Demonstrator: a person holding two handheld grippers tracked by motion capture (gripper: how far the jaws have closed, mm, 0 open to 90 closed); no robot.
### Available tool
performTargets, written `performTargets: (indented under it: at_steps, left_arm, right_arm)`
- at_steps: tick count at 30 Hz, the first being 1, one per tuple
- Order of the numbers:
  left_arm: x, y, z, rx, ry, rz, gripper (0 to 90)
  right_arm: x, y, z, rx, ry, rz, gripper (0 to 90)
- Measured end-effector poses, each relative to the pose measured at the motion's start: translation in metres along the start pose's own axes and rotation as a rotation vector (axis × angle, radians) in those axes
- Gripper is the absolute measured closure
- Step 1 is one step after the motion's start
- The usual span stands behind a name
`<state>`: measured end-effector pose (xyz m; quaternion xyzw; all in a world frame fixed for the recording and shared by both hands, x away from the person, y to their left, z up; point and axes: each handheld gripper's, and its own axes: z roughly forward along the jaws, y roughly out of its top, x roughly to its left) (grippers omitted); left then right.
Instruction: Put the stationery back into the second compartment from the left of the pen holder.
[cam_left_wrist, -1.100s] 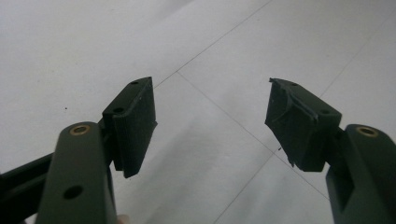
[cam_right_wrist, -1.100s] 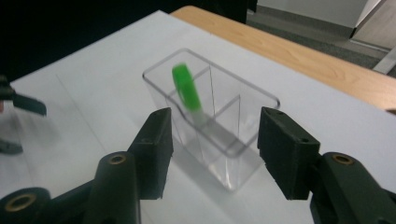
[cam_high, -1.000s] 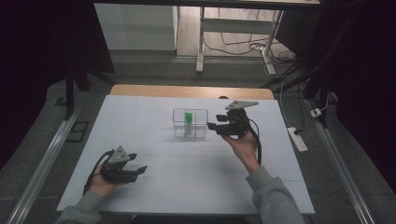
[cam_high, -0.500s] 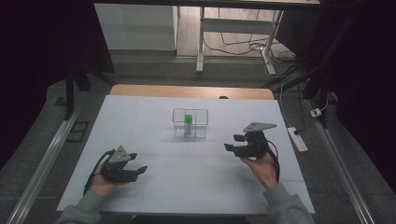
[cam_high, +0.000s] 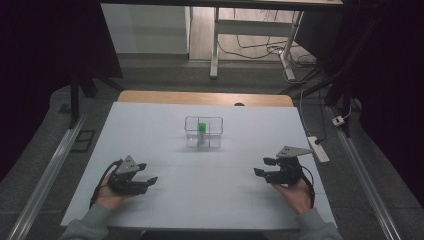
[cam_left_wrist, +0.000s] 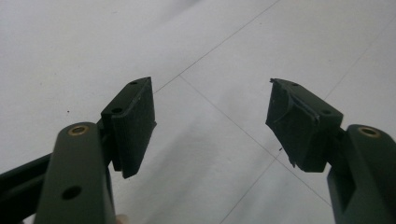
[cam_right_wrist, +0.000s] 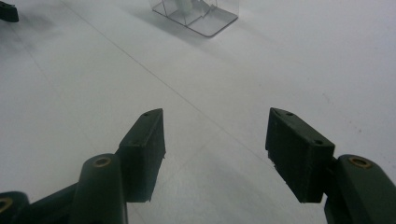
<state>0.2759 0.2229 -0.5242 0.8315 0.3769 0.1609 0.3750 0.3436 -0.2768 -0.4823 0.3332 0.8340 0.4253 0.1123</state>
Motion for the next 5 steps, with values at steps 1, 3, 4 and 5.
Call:
performTargets:
  at_steps: [1,3,4,5]
  left_arm:
    - [-0.0001,0.0001,-0.0001,-0.001,0.000,0.000,32.0]
    - [-0.0001,0.0003,-0.0004,-0.003,0.000,0.000,32.0]
    - [-0.0001,0.0003,-0.0007,-0.004,0.001,-0.002,32.0]
    - [0.0000,0.0004,-0.0010,-0.006,0.001,-0.003,32.0]
  right_arm:
    - [-0.0001,-0.0009,-0.0005,0.000,0.000,-0.003,36.6]
    - [0.0005,-0.0014,-0.0004,-0.003,-0.005,-0.007,36.1]
    - [0.0005,-0.0016,-0.0001,-0.005,0.003,-0.010,35.8]
    - [0.0008,-0.0016,0.0002,-0.005,0.006,-0.013,35.4]
